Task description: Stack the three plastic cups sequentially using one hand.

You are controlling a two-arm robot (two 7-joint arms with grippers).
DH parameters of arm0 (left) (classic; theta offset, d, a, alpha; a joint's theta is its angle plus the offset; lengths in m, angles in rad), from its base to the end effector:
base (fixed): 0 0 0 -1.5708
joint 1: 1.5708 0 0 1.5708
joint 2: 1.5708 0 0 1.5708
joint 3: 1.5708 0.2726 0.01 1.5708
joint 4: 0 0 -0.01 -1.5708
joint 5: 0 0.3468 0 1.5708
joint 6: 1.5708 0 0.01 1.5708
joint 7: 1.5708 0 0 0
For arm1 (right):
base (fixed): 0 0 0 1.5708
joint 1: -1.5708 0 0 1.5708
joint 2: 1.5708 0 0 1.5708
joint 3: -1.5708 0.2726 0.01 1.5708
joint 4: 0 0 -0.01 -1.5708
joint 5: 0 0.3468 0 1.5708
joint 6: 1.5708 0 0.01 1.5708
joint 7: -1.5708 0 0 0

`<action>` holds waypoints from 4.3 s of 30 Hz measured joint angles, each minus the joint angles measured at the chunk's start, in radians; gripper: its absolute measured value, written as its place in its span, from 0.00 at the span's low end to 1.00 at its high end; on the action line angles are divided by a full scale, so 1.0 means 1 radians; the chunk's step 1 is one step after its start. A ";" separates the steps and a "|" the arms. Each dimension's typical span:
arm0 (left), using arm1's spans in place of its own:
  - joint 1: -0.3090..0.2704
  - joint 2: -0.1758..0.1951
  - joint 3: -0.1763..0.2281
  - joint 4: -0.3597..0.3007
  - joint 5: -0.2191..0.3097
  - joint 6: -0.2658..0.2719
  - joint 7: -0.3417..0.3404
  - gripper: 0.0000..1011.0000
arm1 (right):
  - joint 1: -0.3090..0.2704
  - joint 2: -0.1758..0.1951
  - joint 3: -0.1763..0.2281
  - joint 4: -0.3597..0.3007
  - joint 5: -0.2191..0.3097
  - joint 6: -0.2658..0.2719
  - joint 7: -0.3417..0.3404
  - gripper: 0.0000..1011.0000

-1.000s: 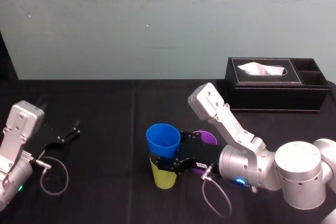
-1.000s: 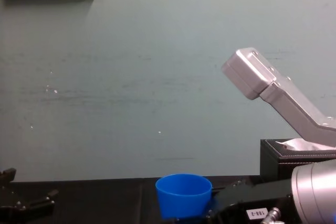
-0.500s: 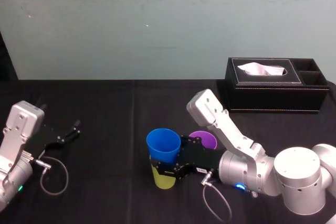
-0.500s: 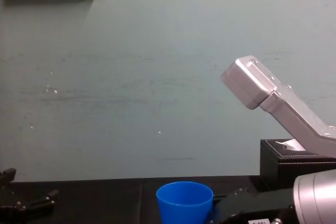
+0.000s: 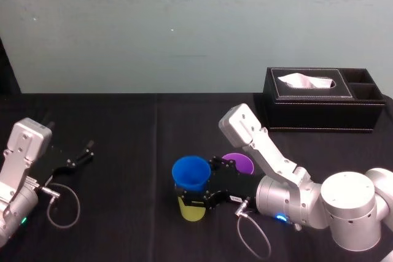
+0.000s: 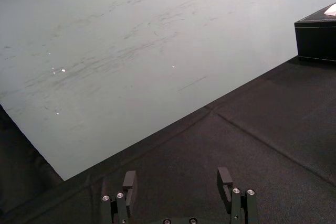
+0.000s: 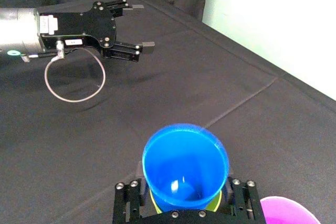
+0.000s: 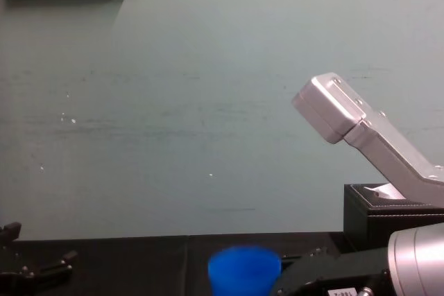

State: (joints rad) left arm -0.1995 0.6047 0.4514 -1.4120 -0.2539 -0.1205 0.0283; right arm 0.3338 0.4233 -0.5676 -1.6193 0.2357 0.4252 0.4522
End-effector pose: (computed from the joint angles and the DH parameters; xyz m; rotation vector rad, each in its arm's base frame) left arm 0.3912 0.0627 -0.2955 0.3045 -0.2850 1.2480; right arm 0.3983 0.0696 -0.2077 -0.4319 0.0011 -0.6499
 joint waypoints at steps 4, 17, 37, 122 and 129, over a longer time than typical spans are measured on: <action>0.000 0.000 0.000 0.000 0.000 0.000 0.000 0.99 | 0.000 0.000 0.000 0.000 0.001 0.000 0.000 0.88; 0.000 0.000 0.000 0.000 0.000 0.000 0.000 0.99 | -0.018 0.004 0.011 -0.027 -0.022 -0.031 -0.030 0.99; 0.000 0.000 0.000 0.000 0.000 0.000 0.000 0.99 | -0.197 0.037 0.176 -0.208 -0.063 -0.037 -0.160 0.99; 0.000 0.000 0.000 0.000 0.000 0.000 0.000 0.99 | -0.180 -0.158 0.240 0.046 -0.127 0.041 -0.156 0.99; 0.000 0.000 0.000 0.000 0.000 0.000 0.000 0.99 | -0.170 -0.161 0.236 0.056 -0.135 0.035 -0.151 0.99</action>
State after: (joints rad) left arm -0.1995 0.6047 0.4514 -1.4120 -0.2539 -0.1205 0.0283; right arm 0.1634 0.2620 -0.3321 -1.5629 0.1011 0.4600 0.3007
